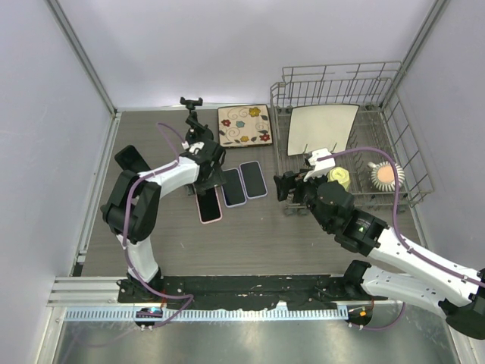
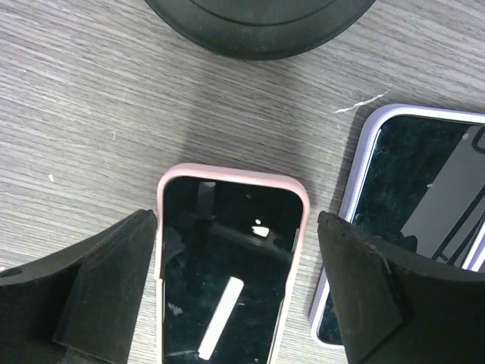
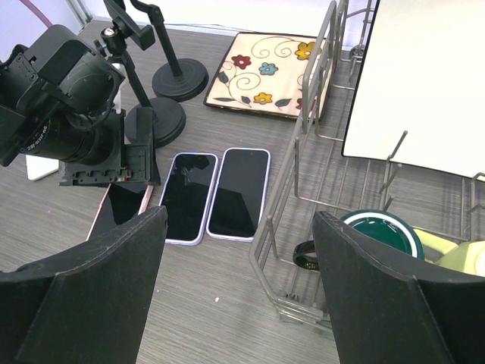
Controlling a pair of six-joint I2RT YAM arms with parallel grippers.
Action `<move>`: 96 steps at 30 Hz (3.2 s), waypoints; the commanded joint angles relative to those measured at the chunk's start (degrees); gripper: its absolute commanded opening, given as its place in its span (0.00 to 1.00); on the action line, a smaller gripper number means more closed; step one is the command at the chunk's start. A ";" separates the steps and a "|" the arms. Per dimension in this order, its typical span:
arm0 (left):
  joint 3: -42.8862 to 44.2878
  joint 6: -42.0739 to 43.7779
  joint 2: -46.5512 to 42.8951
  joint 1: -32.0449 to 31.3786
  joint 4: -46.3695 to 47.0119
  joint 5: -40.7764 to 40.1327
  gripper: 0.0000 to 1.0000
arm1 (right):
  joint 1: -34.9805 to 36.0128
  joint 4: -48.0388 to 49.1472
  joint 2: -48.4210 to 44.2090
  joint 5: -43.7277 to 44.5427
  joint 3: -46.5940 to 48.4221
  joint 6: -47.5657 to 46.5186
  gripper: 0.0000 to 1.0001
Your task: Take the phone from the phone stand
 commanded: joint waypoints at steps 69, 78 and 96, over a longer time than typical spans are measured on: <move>-20.57 1.87 -16.51 5.69 27.81 13.22 1.00 | 0.22 1.84 1.80 -1.56 1.86 0.68 0.82; -16.08 1.17 -8.16 5.69 28.51 18.21 1.00 | 0.22 1.66 1.89 -1.30 2.12 0.24 0.82; -13.45 1.69 -22.53 4.37 15.96 5.16 1.00 | 0.14 1.66 1.80 -0.77 2.21 -0.02 0.82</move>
